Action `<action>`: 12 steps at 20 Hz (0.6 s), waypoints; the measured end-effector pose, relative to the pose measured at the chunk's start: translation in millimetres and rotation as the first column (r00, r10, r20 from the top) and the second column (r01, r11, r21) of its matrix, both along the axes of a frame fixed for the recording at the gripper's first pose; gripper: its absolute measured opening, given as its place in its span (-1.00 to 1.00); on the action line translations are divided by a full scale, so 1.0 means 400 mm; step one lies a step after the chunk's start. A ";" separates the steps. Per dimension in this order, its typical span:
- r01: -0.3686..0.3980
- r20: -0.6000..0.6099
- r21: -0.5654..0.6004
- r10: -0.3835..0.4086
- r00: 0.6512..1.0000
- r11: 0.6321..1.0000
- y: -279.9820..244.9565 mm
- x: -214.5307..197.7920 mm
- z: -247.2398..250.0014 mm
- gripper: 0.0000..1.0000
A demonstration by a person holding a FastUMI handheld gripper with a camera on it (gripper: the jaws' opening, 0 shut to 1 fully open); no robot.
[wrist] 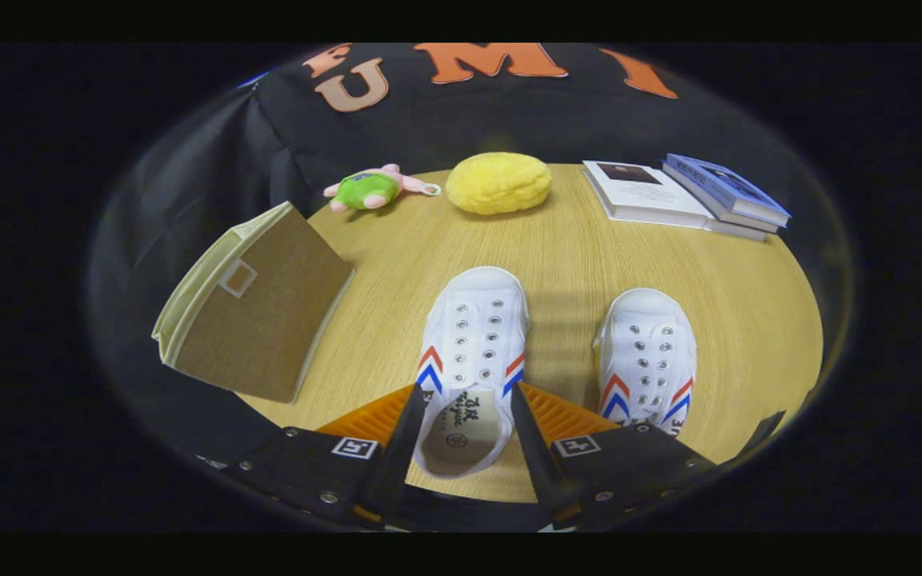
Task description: Open the storage box then place both shoes into the box .Put the left shoe in first, then the right shoe, with the right side of both shoes facing outward in a uniform manner.
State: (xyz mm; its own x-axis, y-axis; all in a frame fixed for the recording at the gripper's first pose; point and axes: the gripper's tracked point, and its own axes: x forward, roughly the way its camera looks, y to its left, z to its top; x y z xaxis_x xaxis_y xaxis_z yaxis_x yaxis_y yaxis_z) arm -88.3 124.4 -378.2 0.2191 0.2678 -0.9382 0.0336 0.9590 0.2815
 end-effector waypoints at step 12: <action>0.095 -0.038 0.050 -0.093 0.995 0.994 0.030 0.020 -0.104 -0.31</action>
